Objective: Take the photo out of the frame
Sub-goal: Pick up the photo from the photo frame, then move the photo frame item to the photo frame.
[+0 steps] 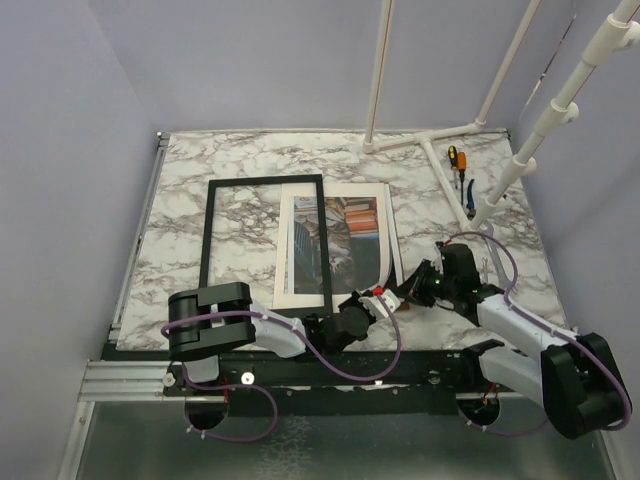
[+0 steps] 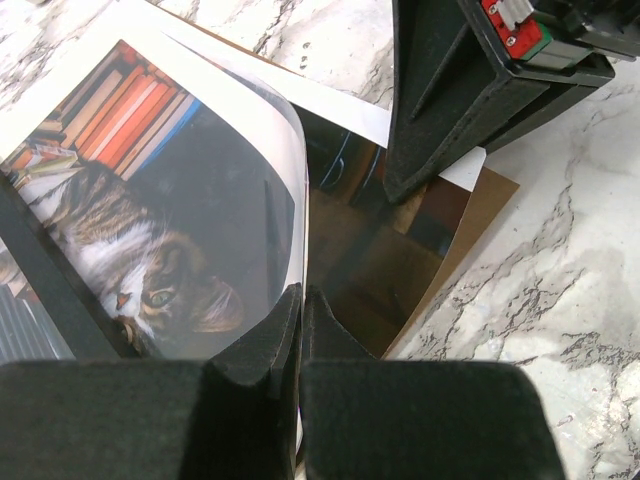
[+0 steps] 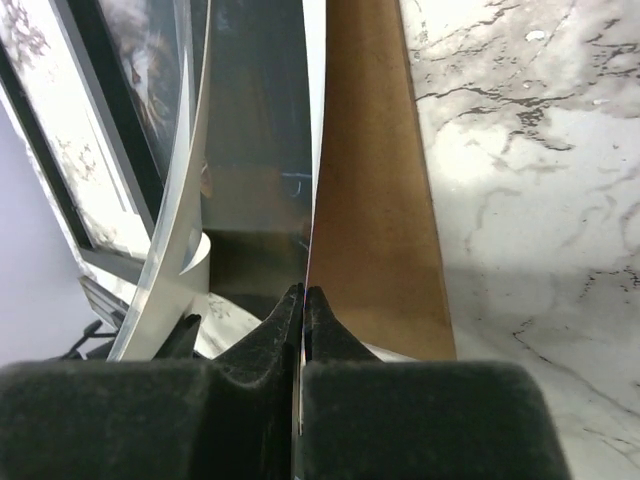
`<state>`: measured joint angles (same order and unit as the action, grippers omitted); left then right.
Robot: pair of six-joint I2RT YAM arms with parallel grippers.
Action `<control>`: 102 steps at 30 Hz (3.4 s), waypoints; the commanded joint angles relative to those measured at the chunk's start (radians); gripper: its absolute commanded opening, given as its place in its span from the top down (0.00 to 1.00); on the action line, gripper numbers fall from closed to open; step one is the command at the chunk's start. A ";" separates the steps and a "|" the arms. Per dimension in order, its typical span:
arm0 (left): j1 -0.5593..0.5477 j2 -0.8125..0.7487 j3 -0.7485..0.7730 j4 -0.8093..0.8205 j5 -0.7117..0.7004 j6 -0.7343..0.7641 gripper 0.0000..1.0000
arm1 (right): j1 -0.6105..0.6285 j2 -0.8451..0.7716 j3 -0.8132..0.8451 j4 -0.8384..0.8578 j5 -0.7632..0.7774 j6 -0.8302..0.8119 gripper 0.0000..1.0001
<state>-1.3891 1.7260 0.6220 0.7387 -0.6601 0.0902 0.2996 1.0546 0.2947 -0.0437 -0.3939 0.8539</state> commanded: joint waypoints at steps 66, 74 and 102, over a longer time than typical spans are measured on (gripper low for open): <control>-0.002 0.008 0.160 -0.138 0.163 -0.132 0.24 | -0.002 -0.257 1.335 -0.863 0.734 -0.471 1.00; 0.139 -0.236 0.172 -0.519 0.113 -0.405 0.20 | -0.002 -0.225 1.337 -0.816 0.642 -0.467 0.99; 0.528 0.223 0.675 -1.191 -0.024 -0.952 0.35 | -0.002 -0.265 1.201 -0.751 0.608 -0.460 0.99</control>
<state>-0.8696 1.9327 1.2682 -0.3985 -0.6281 -0.8272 0.2996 0.7971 1.5143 -0.8154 0.2317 0.4023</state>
